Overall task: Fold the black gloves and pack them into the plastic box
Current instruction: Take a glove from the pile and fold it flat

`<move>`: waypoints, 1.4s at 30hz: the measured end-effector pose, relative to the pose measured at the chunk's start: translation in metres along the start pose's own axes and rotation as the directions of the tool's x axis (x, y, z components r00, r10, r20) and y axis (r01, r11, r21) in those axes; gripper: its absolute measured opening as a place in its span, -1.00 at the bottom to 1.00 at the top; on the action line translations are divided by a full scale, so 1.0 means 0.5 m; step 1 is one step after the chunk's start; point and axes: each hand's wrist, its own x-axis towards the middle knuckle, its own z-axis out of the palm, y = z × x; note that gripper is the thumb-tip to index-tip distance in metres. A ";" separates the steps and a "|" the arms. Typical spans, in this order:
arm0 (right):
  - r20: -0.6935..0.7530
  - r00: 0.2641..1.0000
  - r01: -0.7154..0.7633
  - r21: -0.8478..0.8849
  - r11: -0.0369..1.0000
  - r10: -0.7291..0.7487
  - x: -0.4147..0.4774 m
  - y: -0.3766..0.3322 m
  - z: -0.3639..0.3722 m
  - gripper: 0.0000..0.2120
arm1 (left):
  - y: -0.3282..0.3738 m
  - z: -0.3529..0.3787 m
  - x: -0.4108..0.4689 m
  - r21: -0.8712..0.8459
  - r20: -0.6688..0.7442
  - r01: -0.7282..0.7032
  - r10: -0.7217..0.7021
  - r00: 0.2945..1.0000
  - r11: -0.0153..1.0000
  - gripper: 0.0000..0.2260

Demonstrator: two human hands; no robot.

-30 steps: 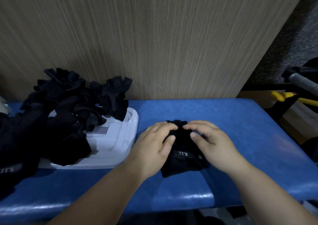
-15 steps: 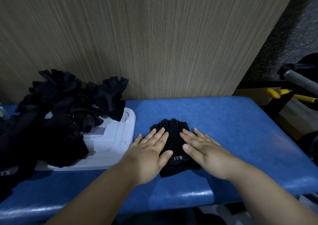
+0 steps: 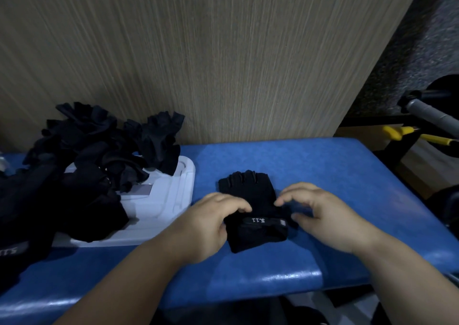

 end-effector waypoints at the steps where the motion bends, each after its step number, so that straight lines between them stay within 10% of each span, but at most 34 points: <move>1: 0.038 0.999 0.003 -0.008 1.000 -0.002 -0.001 0.000 0.003 -0.43 | -0.003 0.004 -0.001 -0.010 0.043 0.002 -0.001 0.999 1.000 -0.46; 14: 0.062 0.998 -0.002 -0.036 0.999 0.004 0.002 0.001 0.019 -0.62 | -0.014 0.027 0.015 -0.150 0.002 0.087 -0.087 0.996 0.985 -0.74; 21: 0.077 0.994 -0.091 0.276 0.957 0.073 -0.001 -0.039 -0.002 -0.55 | 0.019 0.028 0.021 -0.601 -0.040 0.294 -0.395 0.918 0.743 -0.83; 30: -0.048 0.969 -0.216 0.318 0.923 0.244 0.016 -0.040 0.044 -0.91 | 0.029 0.029 0.022 -0.581 -0.072 0.356 -0.482 0.873 0.732 -0.83; 42: -0.120 0.881 -0.423 0.233 0.876 0.457 0.030 -0.051 0.063 -0.82 | 0.033 0.037 0.028 -0.459 -0.103 0.372 -0.464 0.880 0.807 -0.39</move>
